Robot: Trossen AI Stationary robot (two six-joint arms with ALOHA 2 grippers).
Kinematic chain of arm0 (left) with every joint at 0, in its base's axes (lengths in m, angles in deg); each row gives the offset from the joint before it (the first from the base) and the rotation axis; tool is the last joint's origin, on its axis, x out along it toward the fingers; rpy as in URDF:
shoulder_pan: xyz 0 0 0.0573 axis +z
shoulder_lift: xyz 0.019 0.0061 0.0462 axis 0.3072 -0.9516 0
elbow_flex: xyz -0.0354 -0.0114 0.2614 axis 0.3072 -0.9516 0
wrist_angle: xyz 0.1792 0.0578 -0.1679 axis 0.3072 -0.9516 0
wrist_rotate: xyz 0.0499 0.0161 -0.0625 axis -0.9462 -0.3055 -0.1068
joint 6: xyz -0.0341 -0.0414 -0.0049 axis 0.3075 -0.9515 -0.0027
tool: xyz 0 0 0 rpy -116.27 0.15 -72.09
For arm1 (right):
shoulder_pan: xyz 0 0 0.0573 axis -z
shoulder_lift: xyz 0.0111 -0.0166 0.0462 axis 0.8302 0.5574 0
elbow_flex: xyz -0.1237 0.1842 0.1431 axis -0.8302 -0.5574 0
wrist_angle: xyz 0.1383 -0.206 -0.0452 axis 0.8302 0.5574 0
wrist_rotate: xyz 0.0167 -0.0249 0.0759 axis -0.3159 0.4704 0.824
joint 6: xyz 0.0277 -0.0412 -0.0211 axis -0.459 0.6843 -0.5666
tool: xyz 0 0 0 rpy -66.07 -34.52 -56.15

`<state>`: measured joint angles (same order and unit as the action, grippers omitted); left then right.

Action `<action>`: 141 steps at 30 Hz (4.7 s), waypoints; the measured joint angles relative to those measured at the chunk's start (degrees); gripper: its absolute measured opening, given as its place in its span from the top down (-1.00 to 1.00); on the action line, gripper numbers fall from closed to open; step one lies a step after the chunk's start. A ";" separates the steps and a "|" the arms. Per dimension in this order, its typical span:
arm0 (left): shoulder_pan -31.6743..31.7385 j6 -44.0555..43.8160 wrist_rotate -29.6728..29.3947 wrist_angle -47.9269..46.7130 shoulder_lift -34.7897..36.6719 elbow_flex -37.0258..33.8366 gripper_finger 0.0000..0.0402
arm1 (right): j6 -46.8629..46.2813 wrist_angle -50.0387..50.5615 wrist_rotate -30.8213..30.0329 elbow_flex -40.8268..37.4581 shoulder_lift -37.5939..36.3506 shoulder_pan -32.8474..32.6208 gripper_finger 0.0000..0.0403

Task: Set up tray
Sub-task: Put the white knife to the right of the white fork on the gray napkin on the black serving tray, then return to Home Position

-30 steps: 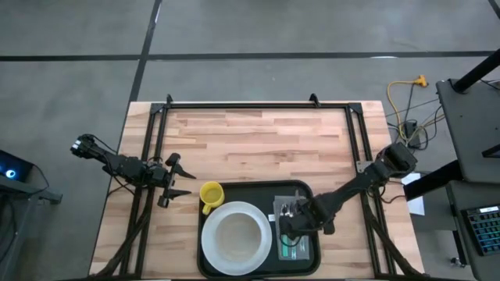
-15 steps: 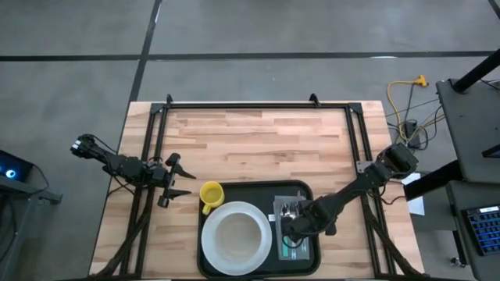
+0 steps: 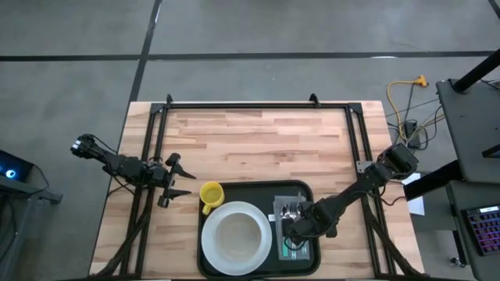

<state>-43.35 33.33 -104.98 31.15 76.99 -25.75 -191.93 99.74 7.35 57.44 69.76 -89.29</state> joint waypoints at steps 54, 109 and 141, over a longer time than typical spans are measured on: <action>-0.02 0.00 0.00 0.00 0.00 0.00 -0.11 | -1.05 -8.39 0.42 -4.17 -0.20 -0.72 0.36; -0.02 0.00 -0.07 0.65 -5.03 -0.04 -0.11 | 109.11 -127.39 -11.15 -31.37 -11.55 12.13 0.44; -0.02 0.00 0.00 0.64 -6.74 -0.04 -0.11 | 108.03 -120.51 -8.46 -65.68 -52.98 14.73 0.45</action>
<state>-43.37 33.33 -104.98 31.79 70.26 -25.79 -83.90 -20.77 -1.10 -8.24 16.78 -74.56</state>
